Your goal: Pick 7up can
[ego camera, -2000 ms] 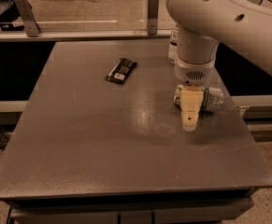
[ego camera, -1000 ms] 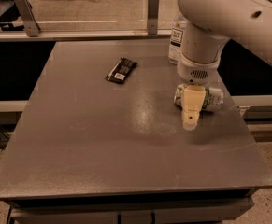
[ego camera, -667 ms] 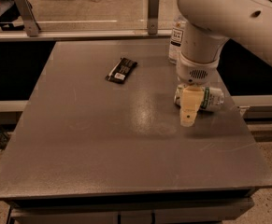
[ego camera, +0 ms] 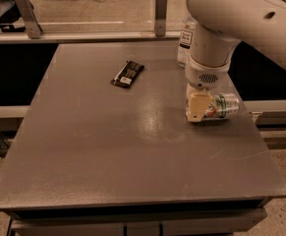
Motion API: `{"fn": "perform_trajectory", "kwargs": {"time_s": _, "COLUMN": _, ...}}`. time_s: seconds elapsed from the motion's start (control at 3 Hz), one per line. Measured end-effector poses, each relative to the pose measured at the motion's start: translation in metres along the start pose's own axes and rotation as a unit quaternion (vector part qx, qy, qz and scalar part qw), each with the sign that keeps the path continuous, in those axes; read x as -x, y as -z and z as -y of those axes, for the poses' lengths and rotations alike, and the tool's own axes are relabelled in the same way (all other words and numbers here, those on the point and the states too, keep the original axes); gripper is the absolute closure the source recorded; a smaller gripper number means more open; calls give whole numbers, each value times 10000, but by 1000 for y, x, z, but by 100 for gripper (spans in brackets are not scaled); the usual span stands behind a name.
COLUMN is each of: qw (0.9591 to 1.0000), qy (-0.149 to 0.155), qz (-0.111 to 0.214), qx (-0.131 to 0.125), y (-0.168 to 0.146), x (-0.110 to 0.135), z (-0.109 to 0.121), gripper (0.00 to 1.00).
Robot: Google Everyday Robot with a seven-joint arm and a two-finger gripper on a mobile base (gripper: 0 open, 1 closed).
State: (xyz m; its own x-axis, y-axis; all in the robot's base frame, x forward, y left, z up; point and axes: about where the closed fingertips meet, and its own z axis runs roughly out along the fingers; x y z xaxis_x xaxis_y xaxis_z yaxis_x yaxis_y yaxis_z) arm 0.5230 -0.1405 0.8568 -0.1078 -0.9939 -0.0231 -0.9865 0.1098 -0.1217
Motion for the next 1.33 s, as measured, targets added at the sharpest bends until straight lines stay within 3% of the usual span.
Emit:
{"fn": "perform_trajectory", "kwargs": {"time_s": 0.33, "qw": 10000, "qy": -1, "qz": 7, "qx": -22, "y": 0, "x": 0, "z": 0, "gripper": 88}}
{"fn": "perform_trajectory", "kwargs": {"time_s": 0.67, "qw": 9999, "qy": 87, "qz": 23, "qx": -51, "y": 6, "x": 4, "z": 2, "gripper": 100}}
{"fn": "perform_trajectory", "kwargs": {"time_s": 1.0, "qw": 9978, "qy": 189, "qz": 551, "qx": -310, "y": 48, "x": 15, "z": 4, "gripper": 100}}
{"fn": "perform_trajectory", "kwargs": {"time_s": 1.33, "qw": 9877, "qy": 217, "qz": 1467, "qx": -496, "y": 93, "x": 25, "z": 4, "gripper": 100}}
